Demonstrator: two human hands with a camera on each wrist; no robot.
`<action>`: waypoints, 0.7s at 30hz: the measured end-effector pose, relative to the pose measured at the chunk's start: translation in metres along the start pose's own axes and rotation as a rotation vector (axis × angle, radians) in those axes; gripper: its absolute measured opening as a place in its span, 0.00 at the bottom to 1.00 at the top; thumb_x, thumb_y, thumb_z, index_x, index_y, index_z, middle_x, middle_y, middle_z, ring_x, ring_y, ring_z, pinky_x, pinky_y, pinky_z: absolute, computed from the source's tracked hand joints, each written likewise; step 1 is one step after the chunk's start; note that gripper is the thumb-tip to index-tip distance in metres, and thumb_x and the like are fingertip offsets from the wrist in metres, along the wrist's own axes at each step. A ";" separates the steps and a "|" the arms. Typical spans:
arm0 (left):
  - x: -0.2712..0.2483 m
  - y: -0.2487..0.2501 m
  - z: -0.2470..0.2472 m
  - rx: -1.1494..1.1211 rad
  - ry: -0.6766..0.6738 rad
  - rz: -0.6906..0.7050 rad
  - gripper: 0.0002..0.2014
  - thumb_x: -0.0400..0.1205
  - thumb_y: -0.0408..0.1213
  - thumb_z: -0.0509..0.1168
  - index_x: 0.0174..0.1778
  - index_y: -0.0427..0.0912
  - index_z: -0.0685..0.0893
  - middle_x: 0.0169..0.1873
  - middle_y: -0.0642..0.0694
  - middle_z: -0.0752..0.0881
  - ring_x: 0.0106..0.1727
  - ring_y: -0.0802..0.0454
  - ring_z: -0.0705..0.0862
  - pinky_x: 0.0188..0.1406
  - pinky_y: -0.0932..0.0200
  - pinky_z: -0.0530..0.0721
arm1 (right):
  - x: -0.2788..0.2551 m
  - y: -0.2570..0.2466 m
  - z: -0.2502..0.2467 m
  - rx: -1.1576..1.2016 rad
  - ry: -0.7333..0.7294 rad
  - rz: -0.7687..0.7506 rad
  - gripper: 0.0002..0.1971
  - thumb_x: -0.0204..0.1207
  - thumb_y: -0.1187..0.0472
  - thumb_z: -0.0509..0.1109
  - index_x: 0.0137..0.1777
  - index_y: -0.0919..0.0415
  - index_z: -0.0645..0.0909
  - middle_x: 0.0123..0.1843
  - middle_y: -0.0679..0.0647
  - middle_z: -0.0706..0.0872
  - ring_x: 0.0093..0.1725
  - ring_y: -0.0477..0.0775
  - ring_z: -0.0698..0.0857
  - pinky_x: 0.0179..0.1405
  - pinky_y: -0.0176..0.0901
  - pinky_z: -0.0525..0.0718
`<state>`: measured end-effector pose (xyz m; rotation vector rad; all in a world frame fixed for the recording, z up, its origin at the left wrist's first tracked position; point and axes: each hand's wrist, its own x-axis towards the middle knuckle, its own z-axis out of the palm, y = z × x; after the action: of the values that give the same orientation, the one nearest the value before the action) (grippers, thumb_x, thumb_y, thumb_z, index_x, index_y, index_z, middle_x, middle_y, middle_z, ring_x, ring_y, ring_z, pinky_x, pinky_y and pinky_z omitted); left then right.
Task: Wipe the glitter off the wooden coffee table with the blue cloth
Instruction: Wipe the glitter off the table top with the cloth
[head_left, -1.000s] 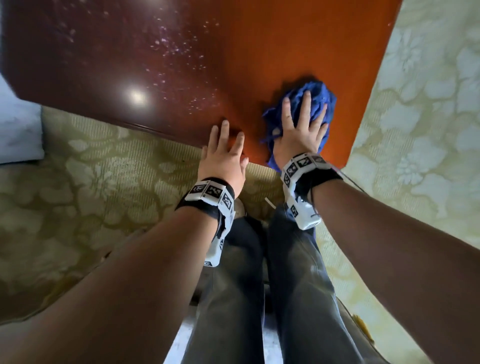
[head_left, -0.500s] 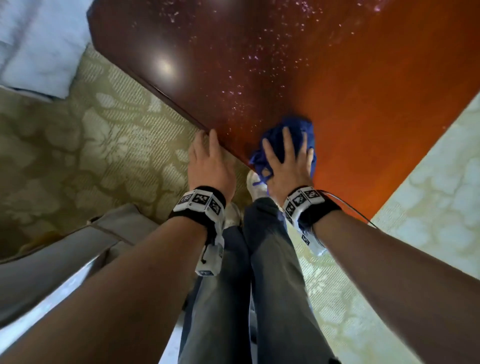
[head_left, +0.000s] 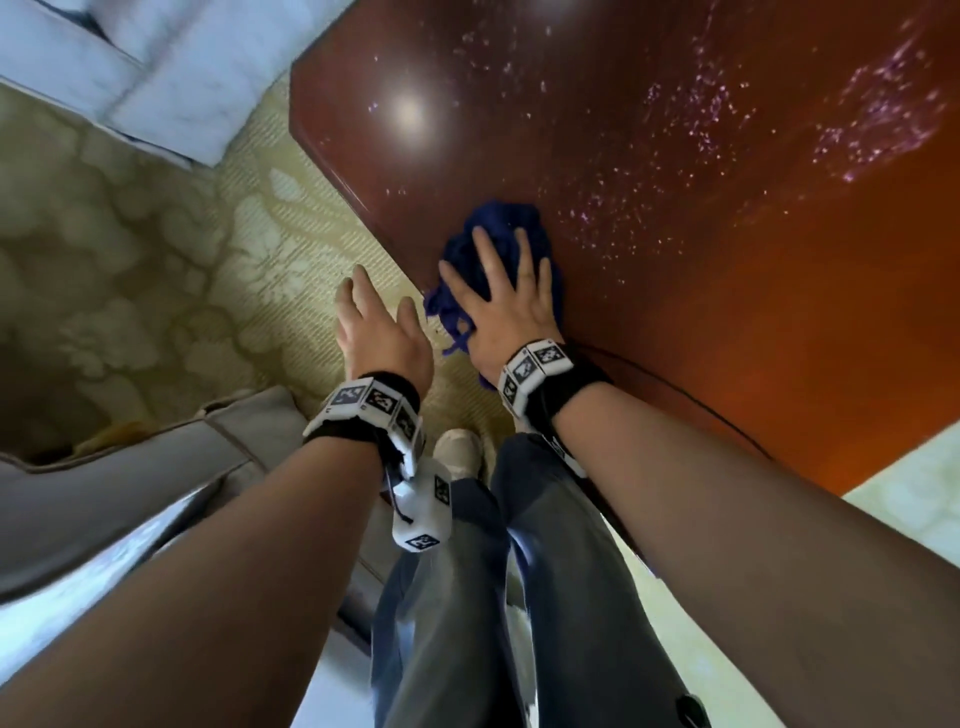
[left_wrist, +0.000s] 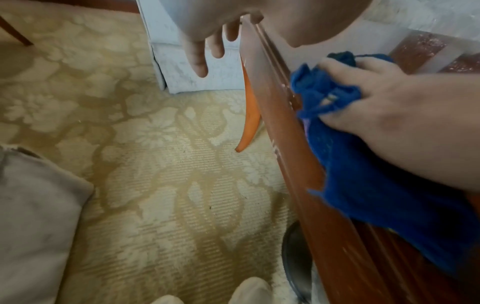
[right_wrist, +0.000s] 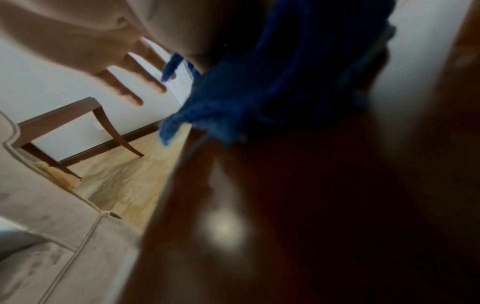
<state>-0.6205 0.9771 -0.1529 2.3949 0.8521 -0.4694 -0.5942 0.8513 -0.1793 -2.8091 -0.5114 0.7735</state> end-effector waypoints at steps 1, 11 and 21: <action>0.005 0.003 -0.004 0.012 -0.003 0.001 0.30 0.89 0.44 0.53 0.85 0.42 0.51 0.84 0.41 0.53 0.81 0.39 0.58 0.78 0.49 0.58 | -0.001 0.003 0.000 -0.014 -0.013 -0.014 0.36 0.79 0.51 0.63 0.82 0.40 0.48 0.85 0.52 0.36 0.80 0.72 0.36 0.76 0.70 0.40; 0.054 0.026 -0.030 0.046 0.019 -0.002 0.28 0.89 0.44 0.51 0.85 0.45 0.53 0.85 0.46 0.52 0.83 0.43 0.54 0.79 0.52 0.53 | 0.016 -0.002 -0.013 -0.009 -0.089 -0.052 0.37 0.79 0.52 0.62 0.82 0.39 0.43 0.83 0.53 0.31 0.79 0.73 0.31 0.75 0.71 0.36; 0.143 0.016 -0.071 0.113 -0.038 0.132 0.28 0.89 0.44 0.50 0.85 0.41 0.53 0.85 0.43 0.54 0.84 0.48 0.52 0.80 0.54 0.50 | 0.107 -0.056 -0.038 0.022 -0.036 -0.005 0.38 0.79 0.55 0.62 0.81 0.36 0.43 0.83 0.50 0.29 0.78 0.71 0.29 0.74 0.71 0.33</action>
<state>-0.4946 1.0762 -0.1605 2.5176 0.6615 -0.5217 -0.5036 0.9403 -0.1819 -2.7770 -0.5121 0.8246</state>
